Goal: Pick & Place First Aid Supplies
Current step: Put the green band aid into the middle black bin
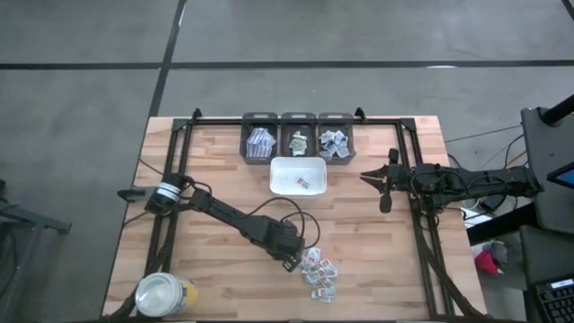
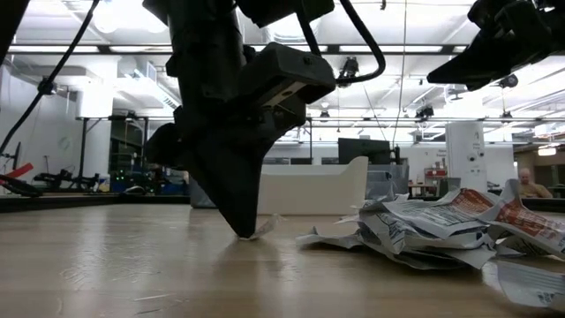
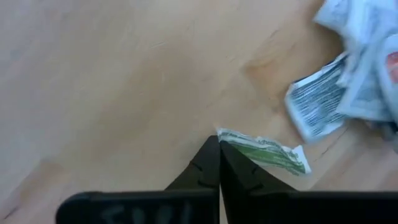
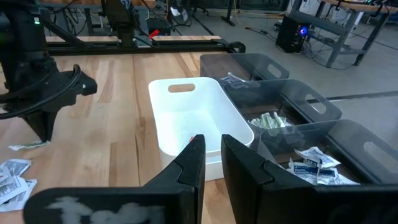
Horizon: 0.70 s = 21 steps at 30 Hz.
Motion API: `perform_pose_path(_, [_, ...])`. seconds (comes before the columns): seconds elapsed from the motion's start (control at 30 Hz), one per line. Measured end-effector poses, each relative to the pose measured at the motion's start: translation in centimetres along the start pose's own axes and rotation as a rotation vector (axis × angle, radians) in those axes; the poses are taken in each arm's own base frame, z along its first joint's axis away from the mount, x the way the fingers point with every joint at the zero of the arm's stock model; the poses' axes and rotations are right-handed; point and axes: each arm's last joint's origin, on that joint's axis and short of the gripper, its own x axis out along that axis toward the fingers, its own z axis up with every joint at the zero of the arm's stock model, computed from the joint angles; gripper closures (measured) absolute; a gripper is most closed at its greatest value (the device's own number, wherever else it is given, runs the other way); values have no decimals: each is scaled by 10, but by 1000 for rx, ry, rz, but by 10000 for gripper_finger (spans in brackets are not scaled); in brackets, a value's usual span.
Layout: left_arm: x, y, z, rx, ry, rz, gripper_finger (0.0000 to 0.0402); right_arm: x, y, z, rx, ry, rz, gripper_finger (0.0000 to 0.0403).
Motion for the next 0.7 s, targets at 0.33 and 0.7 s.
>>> perform_pose_path(0.33, [-73,-1,10,83,-188,6,401,0,0,0,-3,2,-1,351])
perform_pose_path(0.7, [-171,23,58,154,-678,126,401,0,0,0,-3,1,-1,351])
